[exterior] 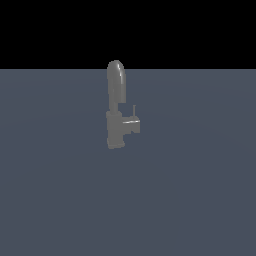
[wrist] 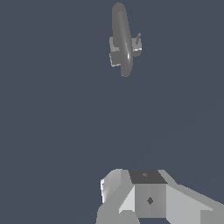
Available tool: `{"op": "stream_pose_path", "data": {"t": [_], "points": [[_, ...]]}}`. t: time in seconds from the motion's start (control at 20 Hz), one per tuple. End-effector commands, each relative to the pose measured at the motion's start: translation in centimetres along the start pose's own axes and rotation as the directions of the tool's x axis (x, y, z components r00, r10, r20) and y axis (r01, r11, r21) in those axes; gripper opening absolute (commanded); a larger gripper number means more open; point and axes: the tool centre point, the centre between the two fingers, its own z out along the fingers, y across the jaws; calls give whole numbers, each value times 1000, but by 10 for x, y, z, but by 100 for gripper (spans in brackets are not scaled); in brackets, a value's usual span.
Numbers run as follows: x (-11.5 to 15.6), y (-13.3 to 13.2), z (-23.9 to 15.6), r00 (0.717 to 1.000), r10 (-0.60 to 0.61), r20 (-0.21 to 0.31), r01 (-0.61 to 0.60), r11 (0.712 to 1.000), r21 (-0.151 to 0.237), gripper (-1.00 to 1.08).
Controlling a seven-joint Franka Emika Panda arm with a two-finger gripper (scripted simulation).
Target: Turn on the faucet by rotating a designated handle.
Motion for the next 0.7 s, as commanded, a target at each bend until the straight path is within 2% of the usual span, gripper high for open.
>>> {"op": "stream_pose_path", "data": {"t": [0.0, 0.3, 0.65], "points": [[0, 0, 0, 1000, 0, 0, 0, 1000, 0, -100], [5, 0, 0, 1000, 10, 11, -10, 1000, 9, -100], [23, -1, 2, 997, 46, 54, -48, 998, 42, -100]]}}
